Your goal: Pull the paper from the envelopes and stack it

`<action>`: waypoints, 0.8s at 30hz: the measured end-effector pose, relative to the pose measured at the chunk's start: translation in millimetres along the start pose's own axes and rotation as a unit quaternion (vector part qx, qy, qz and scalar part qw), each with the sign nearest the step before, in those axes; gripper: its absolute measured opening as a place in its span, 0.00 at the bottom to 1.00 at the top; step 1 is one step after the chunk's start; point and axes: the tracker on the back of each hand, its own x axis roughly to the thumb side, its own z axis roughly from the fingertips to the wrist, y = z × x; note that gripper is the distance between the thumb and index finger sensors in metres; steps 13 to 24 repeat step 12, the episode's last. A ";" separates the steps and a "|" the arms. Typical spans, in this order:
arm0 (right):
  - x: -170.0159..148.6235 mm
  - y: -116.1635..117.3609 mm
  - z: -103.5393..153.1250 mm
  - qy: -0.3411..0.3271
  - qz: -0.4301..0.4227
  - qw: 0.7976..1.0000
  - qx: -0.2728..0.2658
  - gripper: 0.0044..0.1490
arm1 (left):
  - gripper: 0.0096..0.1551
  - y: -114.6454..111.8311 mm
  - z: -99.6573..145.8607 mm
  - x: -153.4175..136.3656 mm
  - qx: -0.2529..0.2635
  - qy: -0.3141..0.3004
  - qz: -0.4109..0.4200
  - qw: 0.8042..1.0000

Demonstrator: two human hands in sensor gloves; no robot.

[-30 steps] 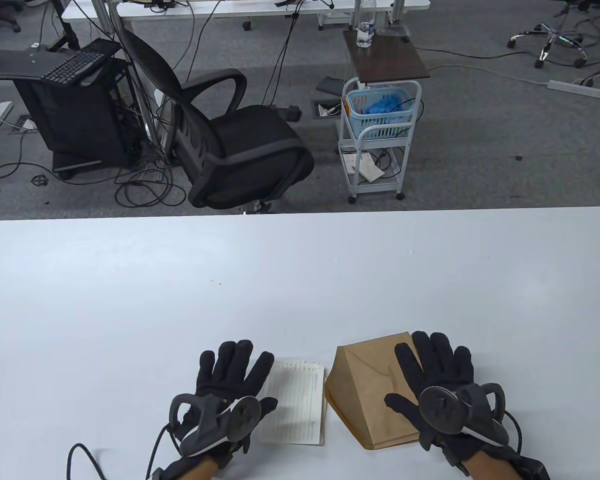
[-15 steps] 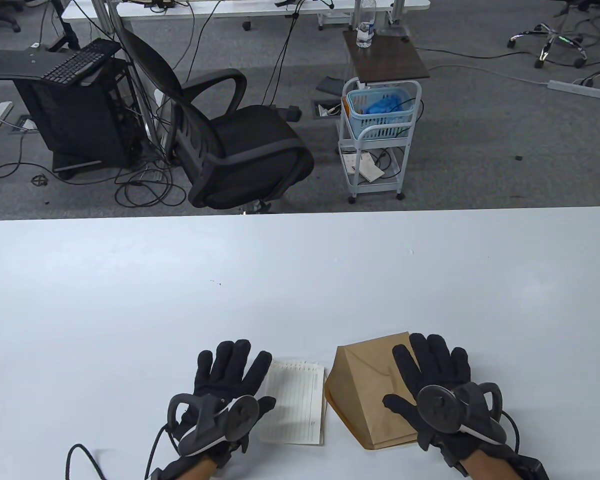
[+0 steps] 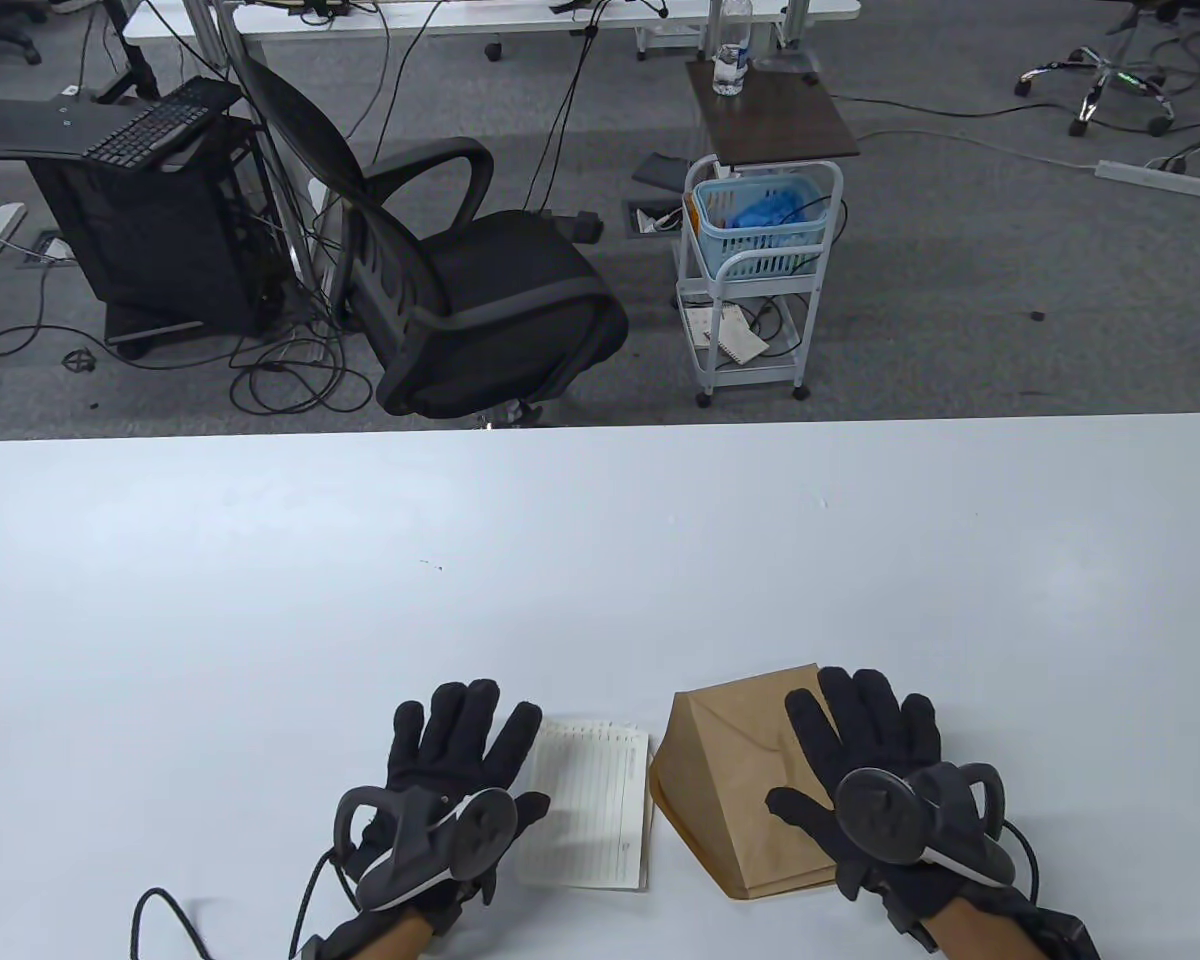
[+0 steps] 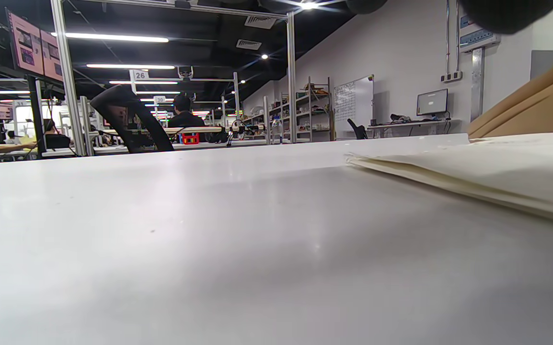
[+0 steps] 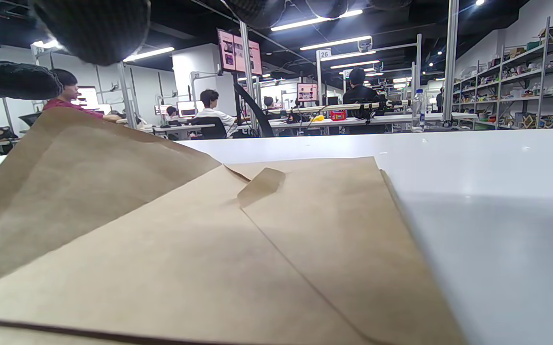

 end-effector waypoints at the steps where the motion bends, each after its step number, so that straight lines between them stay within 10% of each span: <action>1: -0.4 -0.5 0.5 0.000 -0.004 1.000 -0.002 0.55 | 0.46 -0.4 -0.2 -0.1 0.000 0.000 0.002 1.000; 24: -3.0 -2.5 1.5 0.005 -0.008 1.000 -0.003 0.55 | 0.46 -4.6 -2.3 2.1 -0.010 -0.005 -0.001 1.000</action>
